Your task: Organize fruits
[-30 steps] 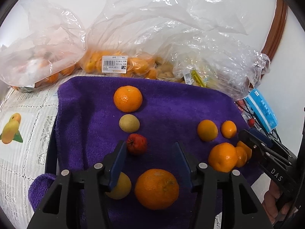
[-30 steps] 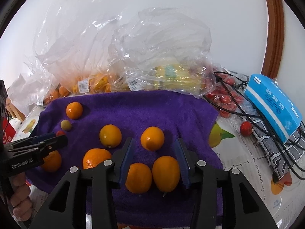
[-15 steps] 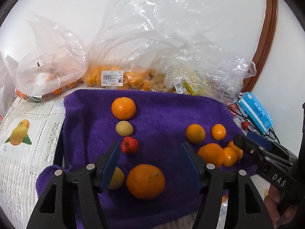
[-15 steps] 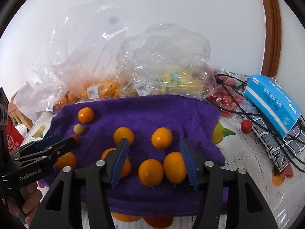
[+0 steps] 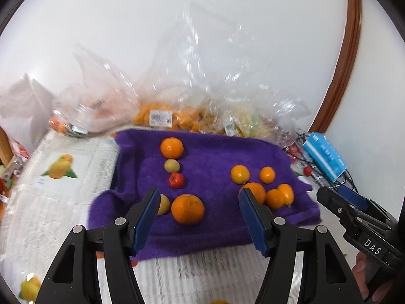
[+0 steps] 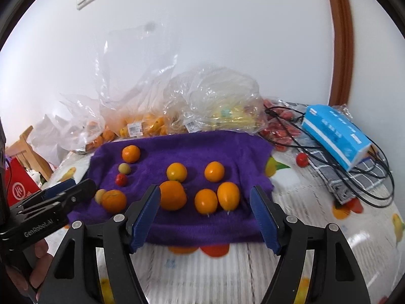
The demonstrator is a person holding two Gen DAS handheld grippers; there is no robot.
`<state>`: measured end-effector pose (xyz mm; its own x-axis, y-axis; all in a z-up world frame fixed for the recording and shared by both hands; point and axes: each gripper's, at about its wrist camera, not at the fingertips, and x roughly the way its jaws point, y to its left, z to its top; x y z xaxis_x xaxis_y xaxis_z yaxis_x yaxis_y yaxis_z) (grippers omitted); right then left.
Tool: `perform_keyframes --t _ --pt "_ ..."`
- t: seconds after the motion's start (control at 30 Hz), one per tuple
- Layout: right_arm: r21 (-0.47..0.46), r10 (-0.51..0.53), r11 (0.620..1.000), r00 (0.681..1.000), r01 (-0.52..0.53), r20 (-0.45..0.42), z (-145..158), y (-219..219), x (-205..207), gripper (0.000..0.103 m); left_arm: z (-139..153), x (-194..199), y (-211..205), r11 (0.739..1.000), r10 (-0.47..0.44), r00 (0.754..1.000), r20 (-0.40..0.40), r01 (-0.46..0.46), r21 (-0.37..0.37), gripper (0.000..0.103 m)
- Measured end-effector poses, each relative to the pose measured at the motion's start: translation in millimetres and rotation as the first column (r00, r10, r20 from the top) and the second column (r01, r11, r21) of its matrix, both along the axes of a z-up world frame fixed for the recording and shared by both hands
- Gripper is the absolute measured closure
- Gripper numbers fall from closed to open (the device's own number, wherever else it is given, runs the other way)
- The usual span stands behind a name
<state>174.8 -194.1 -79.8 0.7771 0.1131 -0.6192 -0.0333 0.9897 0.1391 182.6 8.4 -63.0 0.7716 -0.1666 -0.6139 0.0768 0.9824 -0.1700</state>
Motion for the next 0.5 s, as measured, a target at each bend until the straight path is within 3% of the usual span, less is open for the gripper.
perform_keyframes --t 0.3,0.43,0.5 --pt "-0.014 -0.028 0.999 0.999 0.028 0.046 53.1 -6.8 -66.7 0.030 58.3 -67.6 3.0 1.000 0.000 0.996 0.092 -0.002 0.030 0.040" --pt "-0.033 -0.040 0.999 0.995 0.043 0.091 73.4 -5.4 -101.2 0.016 70.2 -93.7 -1.7 0.998 0.003 0.994 0.112 -0.010 0.059 0.036" --pt "-0.044 -0.045 0.998 0.994 0.050 0.104 79.6 -4.0 -115.8 0.014 75.7 -108.2 -2.9 0.998 0.002 0.992 0.123 -0.009 0.061 0.033"
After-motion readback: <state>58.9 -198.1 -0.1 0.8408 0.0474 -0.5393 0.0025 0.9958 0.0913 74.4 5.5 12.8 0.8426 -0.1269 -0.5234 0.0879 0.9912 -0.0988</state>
